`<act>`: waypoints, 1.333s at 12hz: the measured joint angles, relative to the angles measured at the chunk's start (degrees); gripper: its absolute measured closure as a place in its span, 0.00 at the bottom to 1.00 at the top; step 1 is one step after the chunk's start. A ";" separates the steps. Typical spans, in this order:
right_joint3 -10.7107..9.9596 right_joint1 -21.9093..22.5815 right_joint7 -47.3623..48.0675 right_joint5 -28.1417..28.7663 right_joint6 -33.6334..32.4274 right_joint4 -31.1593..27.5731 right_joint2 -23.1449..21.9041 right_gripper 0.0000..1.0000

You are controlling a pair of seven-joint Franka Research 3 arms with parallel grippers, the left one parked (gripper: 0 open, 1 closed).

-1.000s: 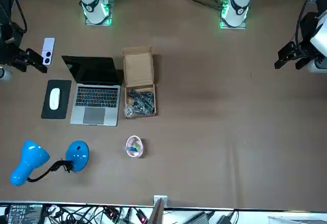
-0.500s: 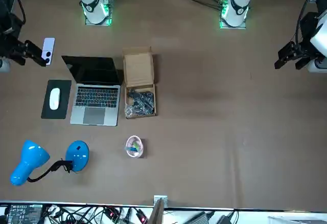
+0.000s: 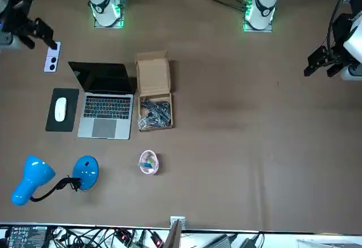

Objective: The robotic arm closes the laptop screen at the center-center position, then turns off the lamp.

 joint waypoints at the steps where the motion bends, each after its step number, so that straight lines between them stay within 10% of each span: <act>1: 0.10 0.05 0.03 0.24 0.42 -3.08 -2.66 0.00; 9: 2.71 1.12 6.48 0.58 6.38 -30.32 -25.32 0.00; 12: 2.75 2.64 6.54 0.82 7.74 -32.92 -25.98 0.01; 16: 2.79 5.76 6.83 1.78 11.71 -37.20 -25.53 0.48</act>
